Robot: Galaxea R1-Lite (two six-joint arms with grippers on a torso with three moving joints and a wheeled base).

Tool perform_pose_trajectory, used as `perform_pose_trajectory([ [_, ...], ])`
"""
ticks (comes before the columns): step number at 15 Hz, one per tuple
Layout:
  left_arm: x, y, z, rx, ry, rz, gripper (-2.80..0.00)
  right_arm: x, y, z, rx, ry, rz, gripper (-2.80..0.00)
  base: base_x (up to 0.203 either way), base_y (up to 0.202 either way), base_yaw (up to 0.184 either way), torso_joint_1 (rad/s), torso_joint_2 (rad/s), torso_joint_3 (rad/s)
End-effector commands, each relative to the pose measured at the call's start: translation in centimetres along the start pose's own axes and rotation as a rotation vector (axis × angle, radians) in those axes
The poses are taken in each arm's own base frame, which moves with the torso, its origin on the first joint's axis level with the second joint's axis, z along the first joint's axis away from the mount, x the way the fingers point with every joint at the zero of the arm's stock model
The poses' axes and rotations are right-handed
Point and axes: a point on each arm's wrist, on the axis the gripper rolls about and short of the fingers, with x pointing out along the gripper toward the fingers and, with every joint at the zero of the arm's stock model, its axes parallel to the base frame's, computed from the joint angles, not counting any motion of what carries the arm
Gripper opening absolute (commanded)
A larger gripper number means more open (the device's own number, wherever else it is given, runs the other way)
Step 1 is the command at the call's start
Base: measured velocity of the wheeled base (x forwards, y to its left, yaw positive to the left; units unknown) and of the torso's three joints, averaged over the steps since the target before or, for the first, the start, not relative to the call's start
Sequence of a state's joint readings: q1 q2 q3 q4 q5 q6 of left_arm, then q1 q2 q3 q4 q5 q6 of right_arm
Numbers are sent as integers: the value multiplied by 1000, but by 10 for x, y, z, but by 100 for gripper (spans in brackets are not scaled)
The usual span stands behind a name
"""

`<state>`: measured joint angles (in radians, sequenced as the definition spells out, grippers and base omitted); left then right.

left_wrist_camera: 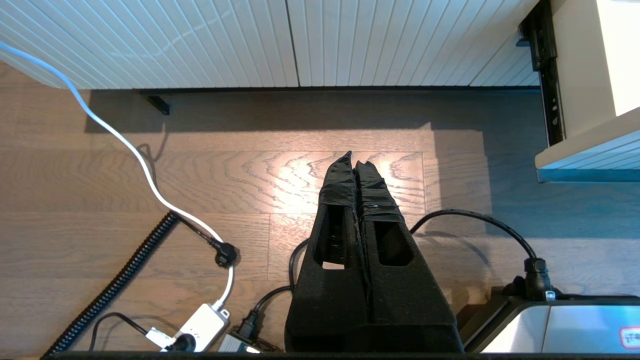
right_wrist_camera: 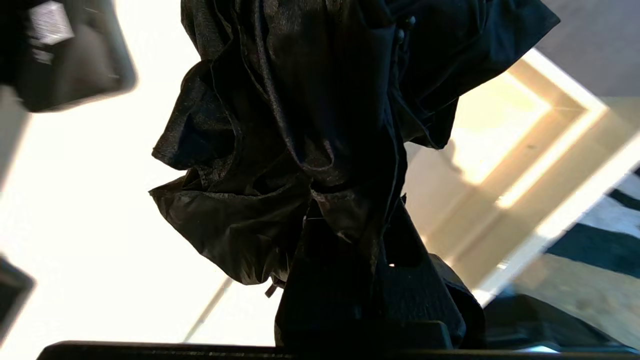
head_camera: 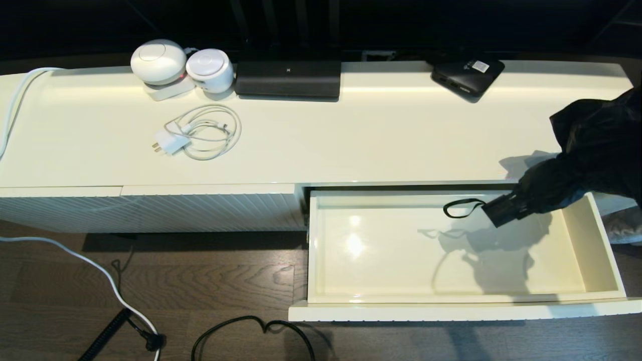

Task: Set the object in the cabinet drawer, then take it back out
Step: Take the umbrella out of the drawer and put it on the table

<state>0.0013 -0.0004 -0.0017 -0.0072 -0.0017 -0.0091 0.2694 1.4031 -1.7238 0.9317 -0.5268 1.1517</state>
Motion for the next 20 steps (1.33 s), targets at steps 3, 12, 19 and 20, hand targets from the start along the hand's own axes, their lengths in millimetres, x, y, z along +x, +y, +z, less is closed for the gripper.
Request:
perform_pose_trajectory([
  [3,0,0,0,0,-1,0,-280,18,29,4,35,-11,23,-280,0,0,0,0,0,0],
  [12,0,0,0,0,-3,0,-280,68,49,14,149,8,70,-280,0,0,0,0,0,0],
  [19,0,0,0,0,-1,0,-280,74,53,17,169,-8,88,0,0,0,0,0,0,0],
  [20,0,0,0,0,-3,0,-280,78,53,15,166,-9,75,0,0,0,0,0,0,0],
])
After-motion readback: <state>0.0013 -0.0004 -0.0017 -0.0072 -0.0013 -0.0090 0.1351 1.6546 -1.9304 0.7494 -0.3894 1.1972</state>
